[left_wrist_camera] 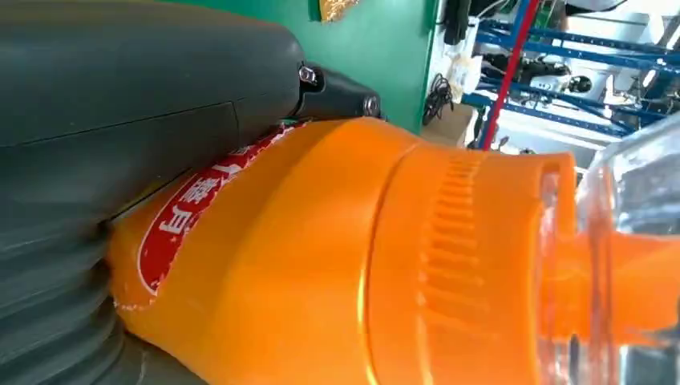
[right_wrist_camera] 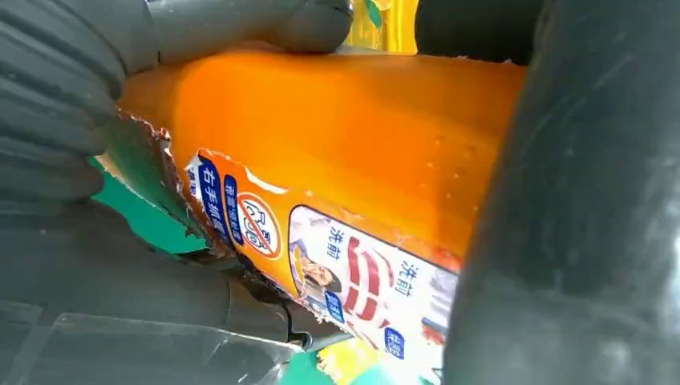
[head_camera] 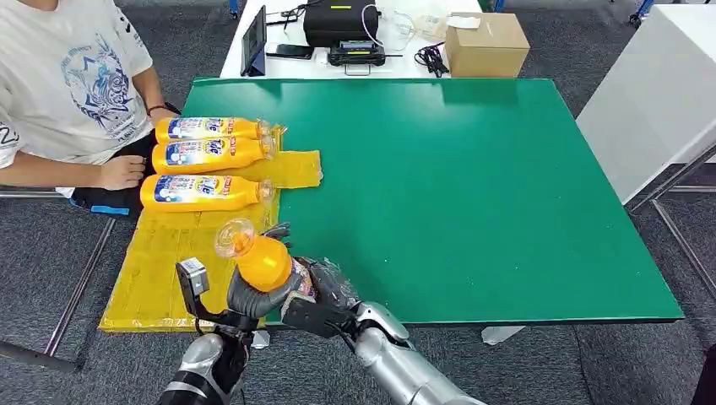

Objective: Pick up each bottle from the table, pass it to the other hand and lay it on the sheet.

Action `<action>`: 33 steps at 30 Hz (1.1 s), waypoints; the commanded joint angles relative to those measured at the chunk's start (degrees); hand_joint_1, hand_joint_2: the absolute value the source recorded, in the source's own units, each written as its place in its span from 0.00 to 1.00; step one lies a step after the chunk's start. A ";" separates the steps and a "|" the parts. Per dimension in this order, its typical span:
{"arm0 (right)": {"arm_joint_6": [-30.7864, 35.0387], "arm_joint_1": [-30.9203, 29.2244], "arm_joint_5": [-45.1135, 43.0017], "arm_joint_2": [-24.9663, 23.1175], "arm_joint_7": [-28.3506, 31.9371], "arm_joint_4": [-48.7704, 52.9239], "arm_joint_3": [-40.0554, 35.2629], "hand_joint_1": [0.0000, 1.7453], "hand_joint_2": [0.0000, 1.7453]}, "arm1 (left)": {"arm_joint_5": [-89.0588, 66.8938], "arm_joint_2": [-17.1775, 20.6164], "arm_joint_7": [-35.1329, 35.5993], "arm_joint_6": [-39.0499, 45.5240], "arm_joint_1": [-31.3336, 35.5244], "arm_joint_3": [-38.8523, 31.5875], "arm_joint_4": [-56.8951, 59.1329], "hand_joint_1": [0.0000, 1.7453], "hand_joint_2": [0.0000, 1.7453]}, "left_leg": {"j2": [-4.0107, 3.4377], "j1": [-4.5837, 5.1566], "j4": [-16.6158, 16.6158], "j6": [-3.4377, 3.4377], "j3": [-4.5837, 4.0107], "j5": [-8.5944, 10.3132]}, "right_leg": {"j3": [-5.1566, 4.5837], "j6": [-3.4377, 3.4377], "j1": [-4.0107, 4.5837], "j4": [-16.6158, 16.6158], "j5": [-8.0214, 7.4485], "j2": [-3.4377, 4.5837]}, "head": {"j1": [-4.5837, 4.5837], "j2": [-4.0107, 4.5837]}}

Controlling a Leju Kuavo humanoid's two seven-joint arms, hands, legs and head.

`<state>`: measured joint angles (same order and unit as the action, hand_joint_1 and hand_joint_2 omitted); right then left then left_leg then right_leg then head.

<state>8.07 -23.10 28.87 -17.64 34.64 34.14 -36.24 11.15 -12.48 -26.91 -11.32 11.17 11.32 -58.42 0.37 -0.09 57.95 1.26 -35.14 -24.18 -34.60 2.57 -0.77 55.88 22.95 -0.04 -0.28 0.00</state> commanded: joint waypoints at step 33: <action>18.92 11.09 3.16 4.25 -7.62 31.75 7.77 0.00 0.00 | -3.40 -0.82 -3.05 15.12 0.28 -5.31 -11.17 1.00 1.00 | 0.15 -0.04 -0.01 -0.05 0.07 -0.07 | 0.17 -0.07 0.04 -0.03 0.08 -0.09 | 0.04 0.00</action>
<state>27.43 -12.72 32.65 -15.78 26.45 61.03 -30.01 10.21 -13.53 -28.24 0.37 9.84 7.98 -71.14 0.48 -0.09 57.95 1.26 -35.24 -24.18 -34.63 2.57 -0.78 55.88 22.96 -0.06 -0.24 0.00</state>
